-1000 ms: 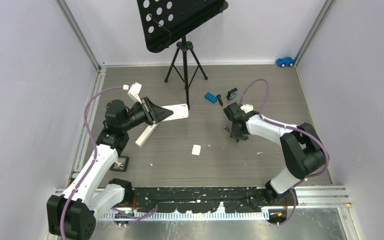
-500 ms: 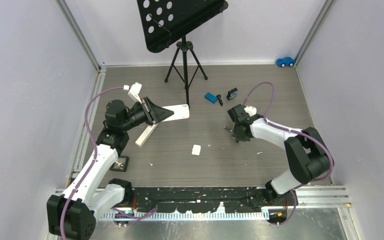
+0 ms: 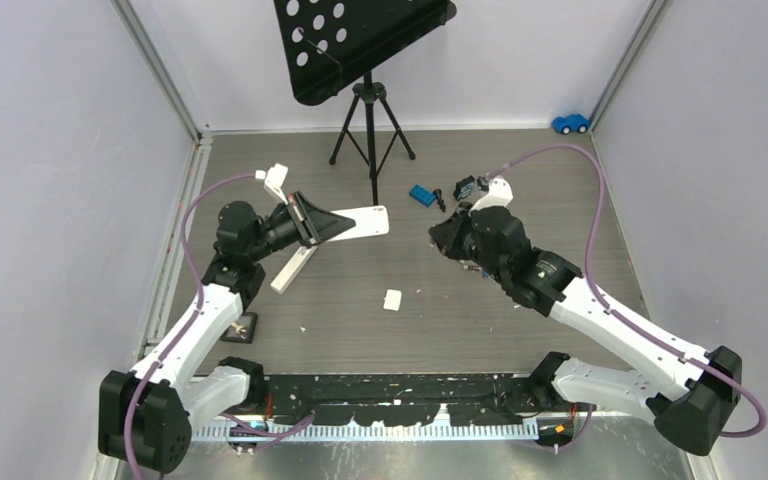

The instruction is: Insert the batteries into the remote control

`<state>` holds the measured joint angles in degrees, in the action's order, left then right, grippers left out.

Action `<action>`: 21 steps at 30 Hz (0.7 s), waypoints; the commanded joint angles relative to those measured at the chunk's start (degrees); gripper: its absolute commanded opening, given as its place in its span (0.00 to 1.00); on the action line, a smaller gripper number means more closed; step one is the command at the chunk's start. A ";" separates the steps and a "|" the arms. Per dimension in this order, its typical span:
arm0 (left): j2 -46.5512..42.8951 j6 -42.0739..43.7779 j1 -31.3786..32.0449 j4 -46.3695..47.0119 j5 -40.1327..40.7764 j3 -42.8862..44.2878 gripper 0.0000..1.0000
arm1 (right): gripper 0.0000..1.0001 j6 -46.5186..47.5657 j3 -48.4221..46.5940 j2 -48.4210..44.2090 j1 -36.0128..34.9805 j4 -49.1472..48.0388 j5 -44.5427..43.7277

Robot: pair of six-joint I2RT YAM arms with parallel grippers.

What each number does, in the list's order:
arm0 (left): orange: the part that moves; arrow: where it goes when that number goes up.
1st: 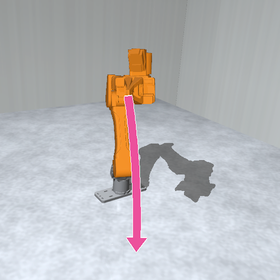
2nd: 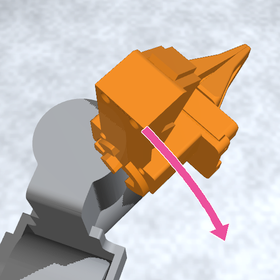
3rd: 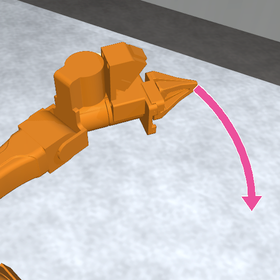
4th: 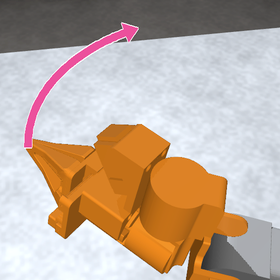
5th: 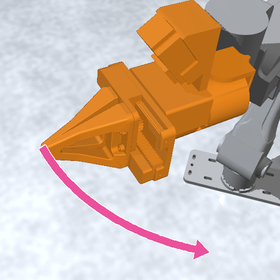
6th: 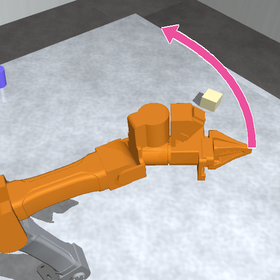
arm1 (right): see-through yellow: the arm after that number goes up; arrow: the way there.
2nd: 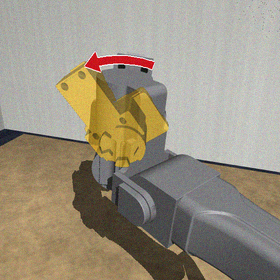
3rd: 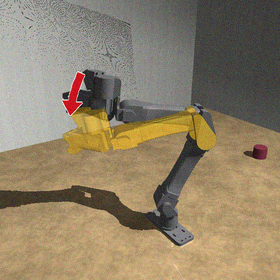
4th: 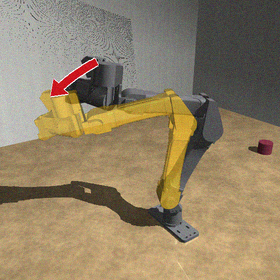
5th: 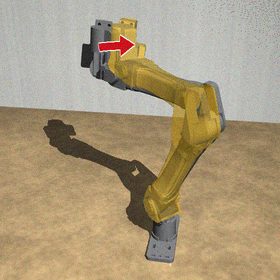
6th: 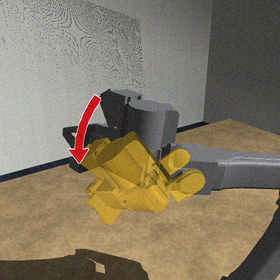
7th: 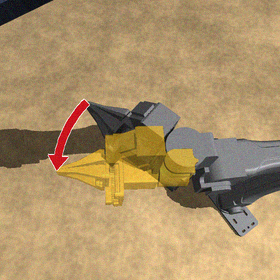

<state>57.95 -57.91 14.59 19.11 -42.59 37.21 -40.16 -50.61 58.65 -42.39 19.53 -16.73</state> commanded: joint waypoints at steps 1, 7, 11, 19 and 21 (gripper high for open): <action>-0.15 -3.80 0.44 8.43 -2.17 -0.07 0.00 | 0.06 4.88 -5.46 0.94 -3.21 -14.84 0.70; 2.01 -13.98 1.39 16.91 -3.00 -1.93 0.00 | 0.06 8.45 -14.97 6.38 -5.15 -18.55 5.08; 4.40 -21.10 1.58 24.83 -3.50 -3.67 0.00 | 0.06 10.31 -19.61 9.50 -6.08 -16.48 6.61; 6.47 -28.79 1.80 30.37 -1.21 -5.66 0.00 | 0.07 14.83 -19.43 10.77 -10.58 -13.75 2.01; 6.39 -29.43 1.85 30.39 -0.81 -6.04 0.00 | 0.07 15.65 -19.10 10.85 -11.06 -13.73 0.91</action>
<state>64.77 -83.05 16.12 43.03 -44.49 31.53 -28.08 -68.69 69.41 -52.23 6.31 -11.92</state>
